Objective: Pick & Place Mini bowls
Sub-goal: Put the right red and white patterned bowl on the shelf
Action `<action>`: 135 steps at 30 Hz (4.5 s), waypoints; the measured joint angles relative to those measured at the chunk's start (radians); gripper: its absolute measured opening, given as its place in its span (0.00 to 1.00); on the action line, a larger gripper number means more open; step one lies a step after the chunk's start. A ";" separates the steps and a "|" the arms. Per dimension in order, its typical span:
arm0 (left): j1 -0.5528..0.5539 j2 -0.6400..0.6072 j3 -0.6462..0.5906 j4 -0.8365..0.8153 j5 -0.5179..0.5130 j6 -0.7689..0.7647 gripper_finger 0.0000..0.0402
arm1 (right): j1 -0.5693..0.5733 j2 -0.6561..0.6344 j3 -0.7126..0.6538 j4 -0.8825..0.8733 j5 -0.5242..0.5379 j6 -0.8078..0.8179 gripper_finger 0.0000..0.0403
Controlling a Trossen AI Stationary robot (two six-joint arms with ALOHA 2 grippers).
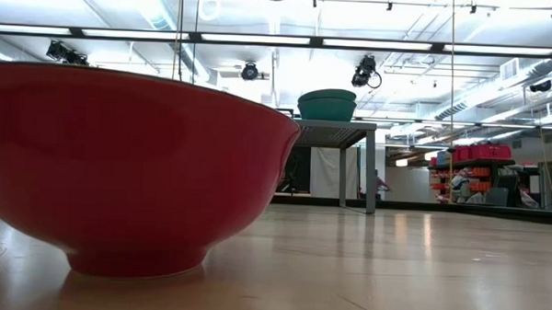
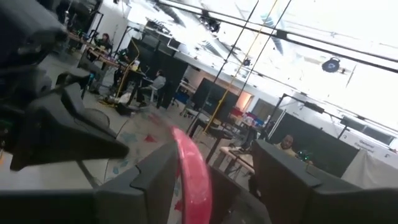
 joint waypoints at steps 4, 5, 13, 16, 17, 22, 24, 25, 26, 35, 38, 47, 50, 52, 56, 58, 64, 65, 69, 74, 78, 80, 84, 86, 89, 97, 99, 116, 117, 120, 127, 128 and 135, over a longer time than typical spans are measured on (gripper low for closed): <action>0.000 -0.002 -0.001 -0.033 -0.020 -0.006 0.02 | 0.014 -0.019 0.001 0.052 0.024 -0.035 0.52; 0.000 -0.006 -0.001 -0.040 -0.021 -0.008 0.02 | 0.018 -0.025 0.002 0.073 0.043 -0.049 0.52; 0.002 -0.018 0.000 -0.126 -0.037 -0.105 0.02 | 0.047 -0.079 0.002 0.172 0.158 -0.099 0.52; 0.002 -0.019 0.000 -0.180 -0.036 -0.146 0.02 | 0.051 -0.100 0.002 0.171 0.167 -0.086 0.52; 0.002 -0.019 0.000 -0.201 -0.037 -0.164 0.02 | 0.051 -0.106 0.002 0.166 0.168 -0.080 0.52; 0.002 -0.019 0.000 -0.285 -0.037 -0.240 0.02 | 0.051 -0.128 0.002 0.156 0.197 -0.071 0.52; 0.002 -0.019 0.000 -0.306 -0.038 -0.267 0.02 | 0.051 -0.134 0.002 0.152 0.216 -0.071 0.52; 0.005 -0.019 0.000 -0.312 -0.038 -0.277 0.02 | 0.051 -0.134 0.002 0.146 0.222 -0.071 0.52; 0.008 -0.019 0.000 -0.321 -0.035 -0.288 0.02 | 0.051 -0.133 0.002 0.137 0.229 -0.072 0.52; 0.058 -0.018 0.000 -0.448 0.027 -0.403 0.02 | 0.051 -0.131 0.002 0.060 0.264 -0.066 0.52; 0.085 -0.018 0.000 -0.477 0.063 -0.431 0.02 | 0.051 -0.131 0.002 0.041 0.264 -0.066 0.52; 0.162 -0.002 0.000 -0.574 0.216 -0.534 0.02 | 0.051 -0.131 0.001 -0.066 0.264 -0.034 0.52; 0.176 0.016 0.001 -0.582 0.266 -0.560 0.02 | 0.051 -0.131 0.001 -0.098 0.264 -0.014 0.52; 0.183 0.034 0.001 -0.589 0.299 -0.563 0.02 | 0.051 -0.131 0.001 -0.112 0.268 -0.009 0.52; 0.184 0.081 0.001 -0.600 0.349 -0.585 0.02 | 0.051 -0.130 0.001 -0.130 0.304 -0.019 0.52; 0.188 0.106 0.001 -0.616 0.374 -0.586 0.02 | 0.051 -0.130 0.001 -0.142 0.317 -0.020 0.52; 0.201 0.177 0.001 -0.670 0.420 -0.589 0.02 | 0.051 -0.130 0.001 -0.188 0.327 -0.019 0.52; 0.205 0.187 0.001 -0.672 0.434 -0.589 0.02 | 0.050 -0.130 0.001 -0.196 0.327 -0.017 0.52; 0.231 0.220 0.000 -0.700 0.507 -0.588 0.02 | 0.050 -0.130 0.001 -0.235 0.327 0.005 0.52; 0.268 0.244 0.000 -0.726 0.567 -0.586 0.02 | 0.050 -0.130 0.001 -0.270 0.327 0.012 0.52; 0.301 0.254 0.000 -0.776 0.615 -0.585 0.02 | 0.050 -0.130 0.001 -0.278 0.327 0.013 0.52; 0.312 0.254 0.000 -0.791 0.628 -0.585 0.02 | 0.050 -0.130 0.001 -0.278 0.325 0.019 0.52; 0.326 0.254 0.000 -0.818 0.646 -0.585 0.02 | 0.050 -0.130 0.001 -0.277 0.324 0.028 0.52; 0.329 0.254 0.000 -0.833 0.656 -0.585 0.02 | 0.050 -0.130 0.001 -0.277 0.324 0.031 0.52; 0.328 0.254 0.000 -0.860 0.661 -0.591 0.02 | 0.050 -0.130 0.001 -0.277 0.324 0.031 0.52; 0.320 0.256 0.000 -0.902 0.664 -0.638 0.02 | 0.050 -0.130 0.001 -0.277 0.323 0.037 0.52; 0.315 0.258 0.000 -0.905 0.665 -0.641 0.02 | 0.050 -0.130 0.001 -0.277 0.323 0.037 0.52; 0.300 0.309 0.000 -0.950 0.641 -0.664 0.02 | 0.050 -0.130 0.001 -0.277 0.324 0.037 0.52; 0.302 0.309 0.000 -0.950 0.642 -0.664 0.02 | 0.050 -0.130 0.001 -0.277 0.324 0.037 0.52; 0.303 0.309 0.000 -0.950 0.641 -0.664 0.02 | 0.050 -0.130 0.001 -0.277 0.324 0.035 0.52; 0.303 0.310 0.000 -0.941 0.628 -0.664 0.11 | 0.050 -0.130 0.001 -0.277 0.323 0.035 0.52; 0.303 0.310 0.000 -0.942 0.626 -0.664 0.13 | 0.050 -0.130 0.000 -0.277 0.324 0.035 0.52; 0.303 0.310 0.000 -0.936 0.627 -0.664 0.23 | 0.050 -0.130 0.000 -0.277 0.324 0.035 0.52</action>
